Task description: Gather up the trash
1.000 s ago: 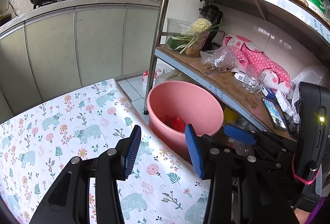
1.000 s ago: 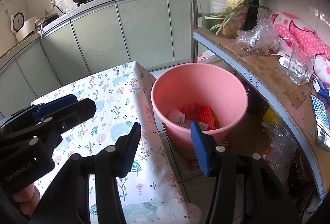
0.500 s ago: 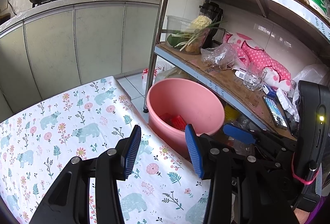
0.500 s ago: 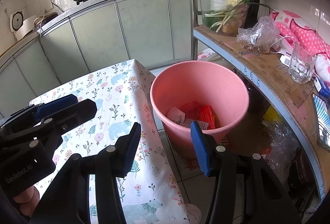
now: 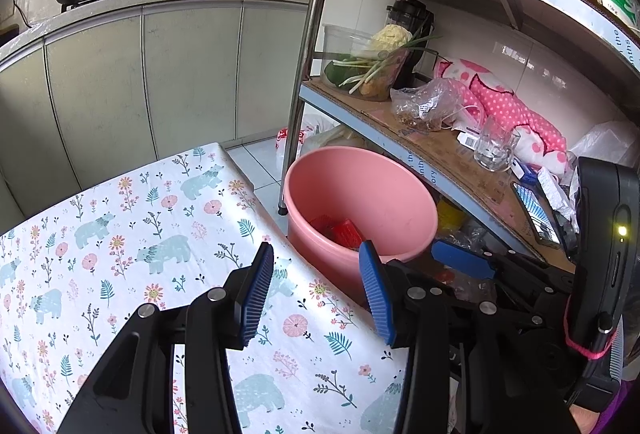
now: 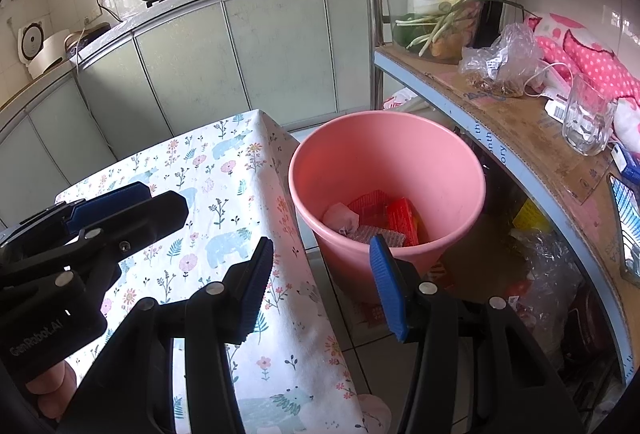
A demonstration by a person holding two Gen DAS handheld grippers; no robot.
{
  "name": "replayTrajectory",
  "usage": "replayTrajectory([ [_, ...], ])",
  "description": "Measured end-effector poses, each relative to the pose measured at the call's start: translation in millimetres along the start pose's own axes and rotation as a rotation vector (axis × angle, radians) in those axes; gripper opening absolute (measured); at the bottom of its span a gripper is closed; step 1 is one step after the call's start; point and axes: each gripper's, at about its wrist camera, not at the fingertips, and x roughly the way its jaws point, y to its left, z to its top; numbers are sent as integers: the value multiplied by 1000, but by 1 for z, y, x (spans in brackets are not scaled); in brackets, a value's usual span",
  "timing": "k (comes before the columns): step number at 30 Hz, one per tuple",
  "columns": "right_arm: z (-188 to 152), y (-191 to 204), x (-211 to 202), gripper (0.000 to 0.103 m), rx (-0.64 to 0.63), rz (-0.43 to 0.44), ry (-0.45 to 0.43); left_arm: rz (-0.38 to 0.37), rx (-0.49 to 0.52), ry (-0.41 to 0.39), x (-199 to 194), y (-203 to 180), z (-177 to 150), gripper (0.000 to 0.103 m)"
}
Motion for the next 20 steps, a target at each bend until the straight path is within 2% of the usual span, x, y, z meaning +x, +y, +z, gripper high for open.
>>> replayTrajectory([
  [20,0,-4,8,51,3,3,16,7,9,8,8,0,0,44],
])
